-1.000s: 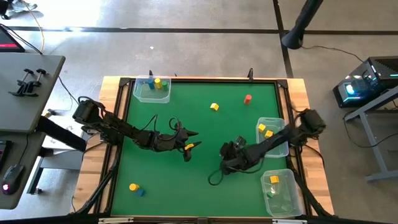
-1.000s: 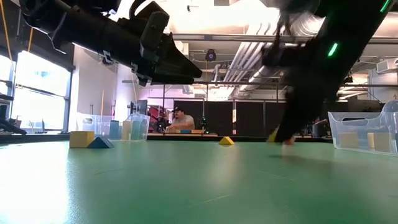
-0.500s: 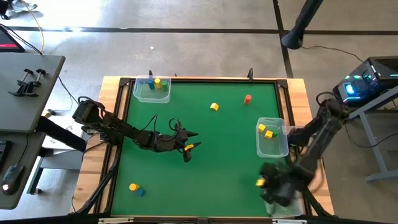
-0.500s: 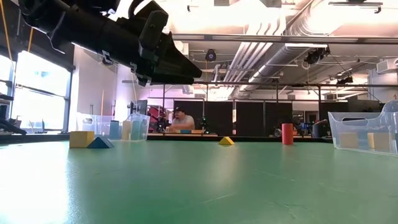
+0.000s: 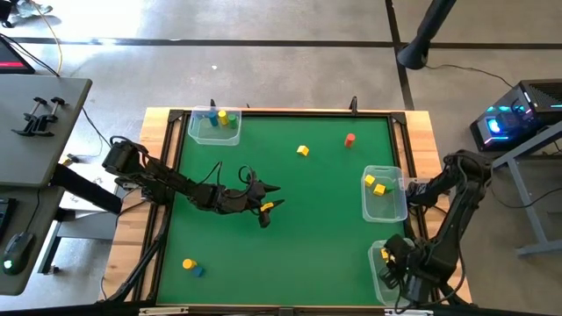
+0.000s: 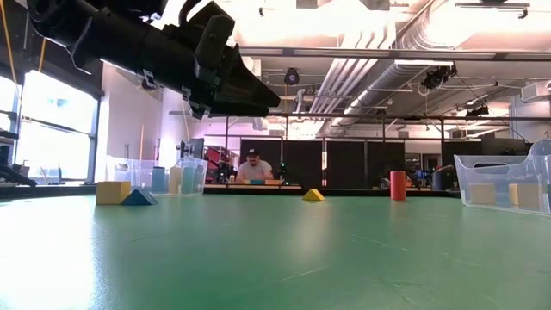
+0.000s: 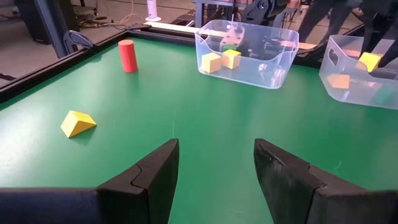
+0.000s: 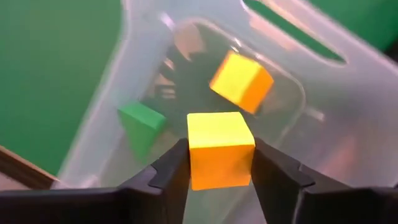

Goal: Sort blocks by size
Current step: Put the bottom yellow triangular block into the bottom transparent bin, then put the yellow cylindrical block into the top transparent bin

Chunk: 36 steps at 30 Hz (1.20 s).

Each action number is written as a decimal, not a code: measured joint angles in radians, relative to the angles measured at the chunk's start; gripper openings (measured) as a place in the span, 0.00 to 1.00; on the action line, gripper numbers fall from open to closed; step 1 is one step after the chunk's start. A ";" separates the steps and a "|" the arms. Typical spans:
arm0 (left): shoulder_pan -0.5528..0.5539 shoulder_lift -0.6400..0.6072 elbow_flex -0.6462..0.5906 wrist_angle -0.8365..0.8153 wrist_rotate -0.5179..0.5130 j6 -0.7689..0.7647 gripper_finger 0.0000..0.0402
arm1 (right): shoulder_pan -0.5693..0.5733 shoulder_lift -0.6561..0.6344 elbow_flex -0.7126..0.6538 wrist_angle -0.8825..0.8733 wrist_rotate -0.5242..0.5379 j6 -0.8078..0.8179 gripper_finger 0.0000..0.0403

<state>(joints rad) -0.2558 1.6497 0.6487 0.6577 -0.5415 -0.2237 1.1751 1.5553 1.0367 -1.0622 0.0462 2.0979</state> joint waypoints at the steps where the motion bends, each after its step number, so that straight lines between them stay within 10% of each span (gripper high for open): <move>1: 0.000 0.000 0.000 0.001 0.000 0.000 0.48 | -0.002 0.008 0.000 0.000 -0.022 0.000 0.41; 22: 0.000 0.000 0.000 0.047 0.000 0.008 0.48 | -0.003 0.021 0.029 0.115 -0.035 -0.119 0.42; 36: 0.013 0.000 0.000 0.104 0.016 0.018 0.48 | -0.075 0.019 0.116 0.246 0.634 -0.856 0.42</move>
<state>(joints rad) -0.2424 1.6493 0.6487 0.7620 -0.5251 -0.2062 1.0997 1.5745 1.1523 -0.8166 0.6804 1.2419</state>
